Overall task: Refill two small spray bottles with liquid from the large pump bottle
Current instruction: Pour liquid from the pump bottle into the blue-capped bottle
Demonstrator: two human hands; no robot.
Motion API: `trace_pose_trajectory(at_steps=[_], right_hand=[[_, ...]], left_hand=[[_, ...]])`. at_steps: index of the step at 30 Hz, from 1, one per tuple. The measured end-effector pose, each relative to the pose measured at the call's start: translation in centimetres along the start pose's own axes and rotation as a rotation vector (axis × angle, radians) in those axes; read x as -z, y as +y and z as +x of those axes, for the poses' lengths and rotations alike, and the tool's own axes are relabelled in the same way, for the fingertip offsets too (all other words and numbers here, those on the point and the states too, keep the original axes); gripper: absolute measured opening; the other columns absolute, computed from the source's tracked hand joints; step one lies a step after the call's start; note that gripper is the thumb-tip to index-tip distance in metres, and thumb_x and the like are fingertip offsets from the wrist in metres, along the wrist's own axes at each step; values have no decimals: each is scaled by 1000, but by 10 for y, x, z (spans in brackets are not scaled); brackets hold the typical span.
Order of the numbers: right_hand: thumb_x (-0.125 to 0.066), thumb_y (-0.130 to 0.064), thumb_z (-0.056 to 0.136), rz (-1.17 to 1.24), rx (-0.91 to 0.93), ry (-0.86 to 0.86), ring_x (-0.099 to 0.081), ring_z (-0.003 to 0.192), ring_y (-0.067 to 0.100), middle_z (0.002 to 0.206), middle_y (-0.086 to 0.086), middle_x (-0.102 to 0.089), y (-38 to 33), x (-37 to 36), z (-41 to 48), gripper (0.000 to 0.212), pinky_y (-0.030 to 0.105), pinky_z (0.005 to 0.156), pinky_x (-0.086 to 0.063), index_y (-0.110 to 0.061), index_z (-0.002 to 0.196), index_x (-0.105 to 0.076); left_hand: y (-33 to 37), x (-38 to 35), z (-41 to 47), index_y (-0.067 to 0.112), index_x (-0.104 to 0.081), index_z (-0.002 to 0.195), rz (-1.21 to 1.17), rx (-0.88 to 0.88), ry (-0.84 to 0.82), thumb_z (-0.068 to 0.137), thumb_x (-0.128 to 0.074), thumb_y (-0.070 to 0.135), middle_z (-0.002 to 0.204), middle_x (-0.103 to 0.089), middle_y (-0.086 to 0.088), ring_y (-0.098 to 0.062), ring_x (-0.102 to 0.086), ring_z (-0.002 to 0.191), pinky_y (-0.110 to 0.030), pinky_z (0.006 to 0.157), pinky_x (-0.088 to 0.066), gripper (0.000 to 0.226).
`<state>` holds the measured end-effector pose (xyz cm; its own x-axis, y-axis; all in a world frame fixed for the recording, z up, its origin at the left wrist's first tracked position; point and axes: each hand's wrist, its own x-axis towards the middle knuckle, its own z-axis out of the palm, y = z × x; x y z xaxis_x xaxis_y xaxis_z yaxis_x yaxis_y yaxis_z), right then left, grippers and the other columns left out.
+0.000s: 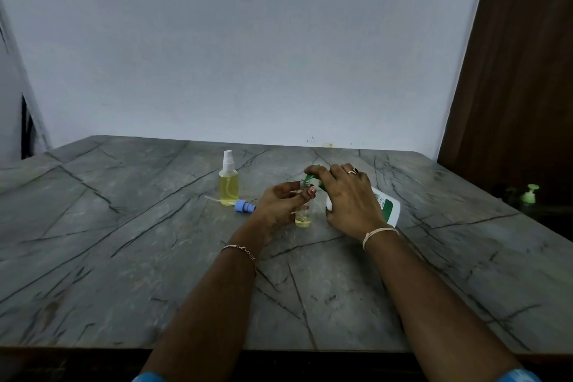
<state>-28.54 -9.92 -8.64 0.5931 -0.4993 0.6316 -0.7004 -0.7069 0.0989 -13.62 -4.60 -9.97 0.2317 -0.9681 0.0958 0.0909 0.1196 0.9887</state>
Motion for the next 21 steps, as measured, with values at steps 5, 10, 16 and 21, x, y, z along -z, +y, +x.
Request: trace_pose_trajectory(at_steps=[5,10,16,21], right_hand=[[-72,-17,67,25,-13,14,-49,109,26,113,3,-57,-1,0,0,75,41,91,-38,-31,132,-39],[-72,-18,67,-35,-1,-21,-49,107,27,111,4,-56,-1,1,0,85,41,90,-39,-35,140,-30],[-70,-15,68,-88,21,-7,-51,98,28,100,7,-55,-1,2,-3,107,42,81,-43,-43,149,-6],[-71,-16,68,-64,4,-33,-51,103,28,104,5,-55,-1,4,-2,95,41,85,-41,-38,146,-21]], left_hand=[[1,-2,0,10,-61,116,0,2,7,82,-71,20,110,-68,-13,-19,-67,90,-30,77,-57,37],[2,-2,-2,14,-64,104,-34,3,7,84,-69,18,111,-68,-13,-23,-66,94,-30,75,-57,22],[2,-1,-3,8,-63,113,-37,-4,12,84,-68,17,114,-67,-16,-23,-66,94,-28,74,-57,30],[2,-1,-3,10,-64,110,-46,6,13,84,-69,17,113,-67,-15,-24,-66,94,-33,77,-57,28]])
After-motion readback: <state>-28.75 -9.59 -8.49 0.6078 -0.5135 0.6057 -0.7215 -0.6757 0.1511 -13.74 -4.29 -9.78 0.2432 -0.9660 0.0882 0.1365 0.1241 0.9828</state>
